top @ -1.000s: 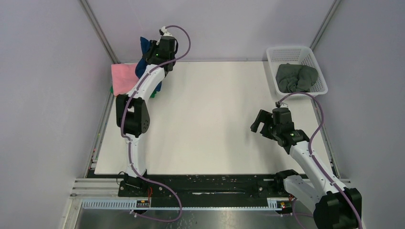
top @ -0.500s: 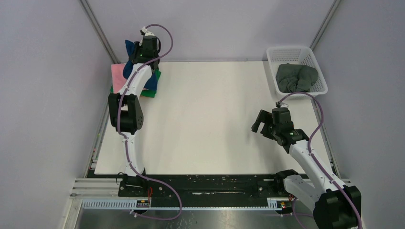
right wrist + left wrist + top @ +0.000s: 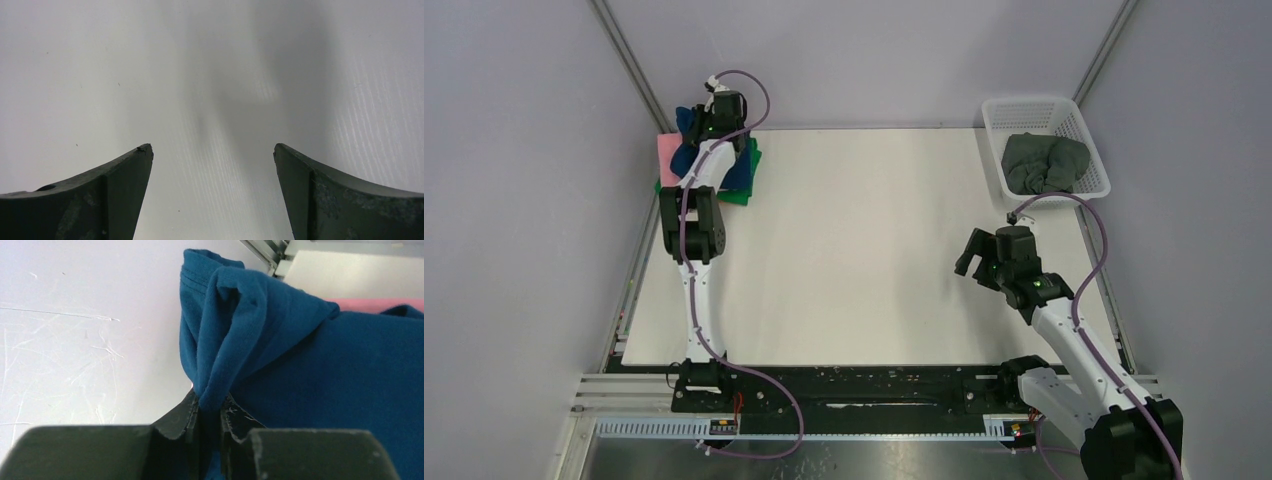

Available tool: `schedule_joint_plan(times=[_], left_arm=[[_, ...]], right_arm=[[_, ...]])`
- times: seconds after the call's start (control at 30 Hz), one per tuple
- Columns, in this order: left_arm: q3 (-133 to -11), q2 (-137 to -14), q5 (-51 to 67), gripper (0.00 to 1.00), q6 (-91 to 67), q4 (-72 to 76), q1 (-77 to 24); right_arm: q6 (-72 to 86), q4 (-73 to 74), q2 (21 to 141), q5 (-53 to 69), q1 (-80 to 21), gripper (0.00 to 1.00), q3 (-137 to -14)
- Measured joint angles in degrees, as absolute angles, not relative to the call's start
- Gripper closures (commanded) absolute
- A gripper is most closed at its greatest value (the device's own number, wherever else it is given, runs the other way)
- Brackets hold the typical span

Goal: Fold and stack the t-shirts
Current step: Put the neatly folded tshirt into the corner of the board with the left arm

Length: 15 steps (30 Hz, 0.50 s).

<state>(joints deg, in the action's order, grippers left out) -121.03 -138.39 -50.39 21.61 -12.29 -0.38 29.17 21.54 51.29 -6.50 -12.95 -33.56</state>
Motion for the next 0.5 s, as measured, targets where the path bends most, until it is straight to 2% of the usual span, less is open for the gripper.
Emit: schedule_joint_plan(times=[0.1,0.13,0.17,0.23,0.3,0.5], left_arm=[[-122.45,-138.8,-50.89,0.78,21.63,-11.6,0.45],[-122.93,-138.82,-51.09,0.69,21.61,-11.4,0.71],[-123.37,-138.85,-51.29,0.54,21.56,-10.92,1.06],[-124.14,-138.85,-51.83,0.34,21.3,-10.09,1.76],[-124.57,-138.85,-52.4,0.04,21.3,-9.32,2.28],[-125.05,-138.82,-53.25,0.01,18.09,-10.26,2.63]], right_arm=[[28.99,21.56,51.94,-6.55,-12.95,0.01,-33.56],[28.91,21.56,52.16,-6.55,-12.95,0.01,-33.56],[28.86,21.58,52.29,-6.55,-12.95,0.01,-33.56],[28.75,21.58,52.36,-6.55,-12.95,0.01,-33.56],[28.71,21.58,52.36,-6.55,-12.95,0.01,-33.56],[28.69,21.61,51.92,-6.57,-12.95,0.0,-33.56]])
